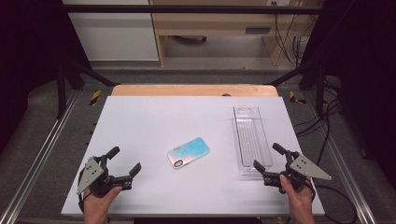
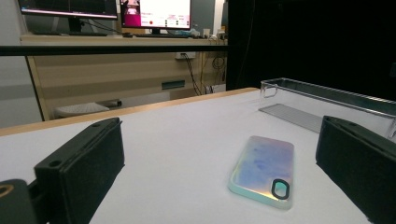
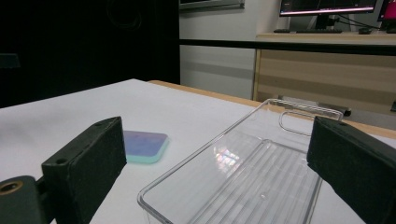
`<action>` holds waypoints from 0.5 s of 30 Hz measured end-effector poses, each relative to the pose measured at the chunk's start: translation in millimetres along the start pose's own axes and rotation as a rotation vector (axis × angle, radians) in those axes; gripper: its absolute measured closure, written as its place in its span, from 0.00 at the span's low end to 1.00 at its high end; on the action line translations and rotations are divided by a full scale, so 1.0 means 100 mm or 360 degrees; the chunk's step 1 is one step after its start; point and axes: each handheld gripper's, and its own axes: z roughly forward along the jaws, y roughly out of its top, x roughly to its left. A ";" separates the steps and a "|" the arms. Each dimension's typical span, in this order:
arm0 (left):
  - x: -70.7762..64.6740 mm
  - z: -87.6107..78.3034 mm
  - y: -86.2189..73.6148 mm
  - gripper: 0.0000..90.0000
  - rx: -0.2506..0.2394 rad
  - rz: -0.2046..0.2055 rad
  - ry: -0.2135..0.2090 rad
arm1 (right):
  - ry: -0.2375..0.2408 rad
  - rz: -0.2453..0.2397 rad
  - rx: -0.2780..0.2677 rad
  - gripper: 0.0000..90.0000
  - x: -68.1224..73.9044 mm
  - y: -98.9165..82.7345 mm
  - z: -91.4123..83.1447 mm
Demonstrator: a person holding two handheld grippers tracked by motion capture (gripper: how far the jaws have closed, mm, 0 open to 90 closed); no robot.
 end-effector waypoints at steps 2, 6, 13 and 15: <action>-0.02 0.01 0.00 0.01 0.0018 0.0008 -0.0011 | 0.0000 0.0007 0.0001 0.05 0.00 0.00 0.00; -0.10 0.07 0.00 0.01 0.0080 0.0053 -0.0044 | -0.0011 0.0005 0.0008 0.05 0.00 -0.01 -0.01; -0.21 0.23 -0.03 0.01 0.0199 0.0097 -0.0117 | -0.0025 -0.0019 0.0019 0.05 0.01 0.00 -0.01; -0.26 0.31 -0.01 0.01 0.0253 0.0105 -0.0153 | -0.0022 -0.0029 0.0022 0.05 0.02 0.00 -0.01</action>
